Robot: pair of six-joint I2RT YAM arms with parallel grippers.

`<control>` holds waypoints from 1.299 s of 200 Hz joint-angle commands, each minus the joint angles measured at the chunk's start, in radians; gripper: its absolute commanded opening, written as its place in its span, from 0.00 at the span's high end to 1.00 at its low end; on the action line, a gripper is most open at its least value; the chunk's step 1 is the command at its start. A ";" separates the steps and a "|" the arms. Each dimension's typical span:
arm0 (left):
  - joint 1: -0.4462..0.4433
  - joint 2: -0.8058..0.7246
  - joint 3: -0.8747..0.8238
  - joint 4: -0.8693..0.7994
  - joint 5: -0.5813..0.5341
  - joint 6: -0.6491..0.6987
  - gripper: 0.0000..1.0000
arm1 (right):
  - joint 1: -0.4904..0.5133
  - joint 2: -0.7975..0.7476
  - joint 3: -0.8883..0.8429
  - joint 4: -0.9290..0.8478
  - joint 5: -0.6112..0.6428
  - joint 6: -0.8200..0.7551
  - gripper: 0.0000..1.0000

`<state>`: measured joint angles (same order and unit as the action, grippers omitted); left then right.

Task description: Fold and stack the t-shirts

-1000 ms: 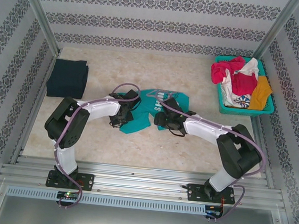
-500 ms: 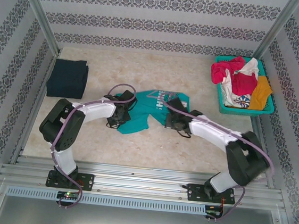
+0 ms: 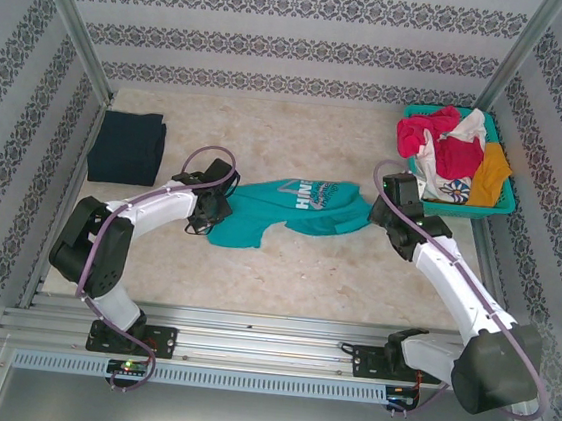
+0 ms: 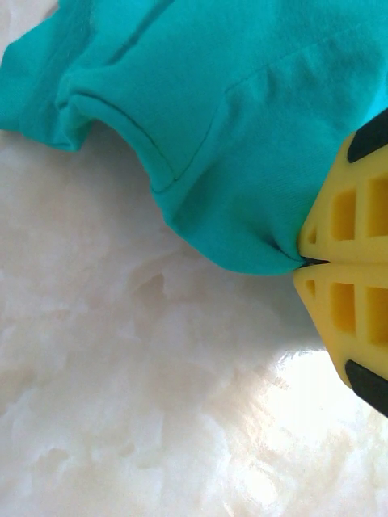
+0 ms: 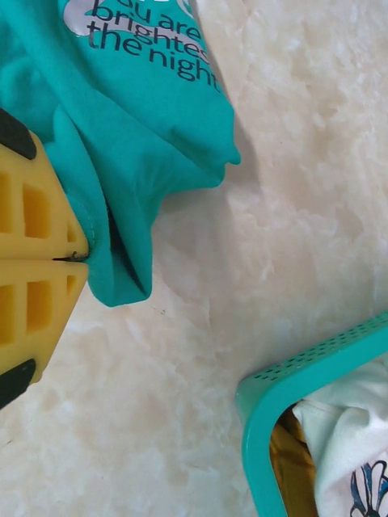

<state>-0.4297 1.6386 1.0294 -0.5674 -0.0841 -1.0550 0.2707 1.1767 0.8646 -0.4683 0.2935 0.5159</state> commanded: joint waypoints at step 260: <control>0.085 -0.169 0.059 -0.112 -0.066 0.086 1.00 | 0.042 -0.127 0.063 -0.036 0.183 -0.109 1.00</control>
<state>-0.3744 1.5509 1.0355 -0.6029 -0.0902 -1.0096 0.3393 1.1667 0.8799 -0.5167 0.3576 0.5323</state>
